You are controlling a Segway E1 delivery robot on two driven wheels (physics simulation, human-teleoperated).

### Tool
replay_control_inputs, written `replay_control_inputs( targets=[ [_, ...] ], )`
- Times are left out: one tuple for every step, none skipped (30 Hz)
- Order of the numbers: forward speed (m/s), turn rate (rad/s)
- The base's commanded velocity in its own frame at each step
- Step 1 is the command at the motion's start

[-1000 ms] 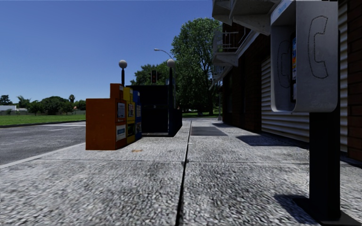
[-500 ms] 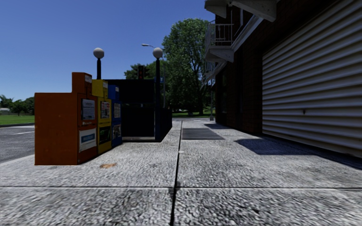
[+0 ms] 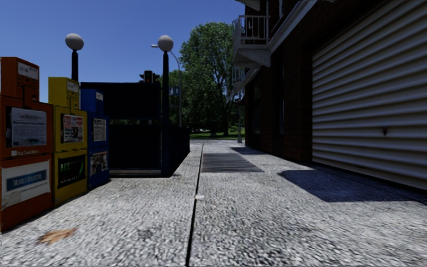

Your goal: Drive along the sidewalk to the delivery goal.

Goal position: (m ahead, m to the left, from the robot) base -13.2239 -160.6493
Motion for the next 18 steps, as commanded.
replay_control_inputs(
  targets=[
    [2.00,0.00],
    [2.00,0.00],
    [2.00,0.00],
    [2.00,0.00],
    [2.00,0.00],
    [2.00,0.00],
    [2.00,0.00],
    [2.00,0.00],
    [2.00,0.00],
    [2.00,0.00],
    [2.00,0.00],
    [2.00,0.00],
    [2.00,0.00],
    [2.00,0.00],
    [2.00,0.00],
    [2.00,0.00],
    [2.00,0.00],
    [2.00,0.00]
  ],
)
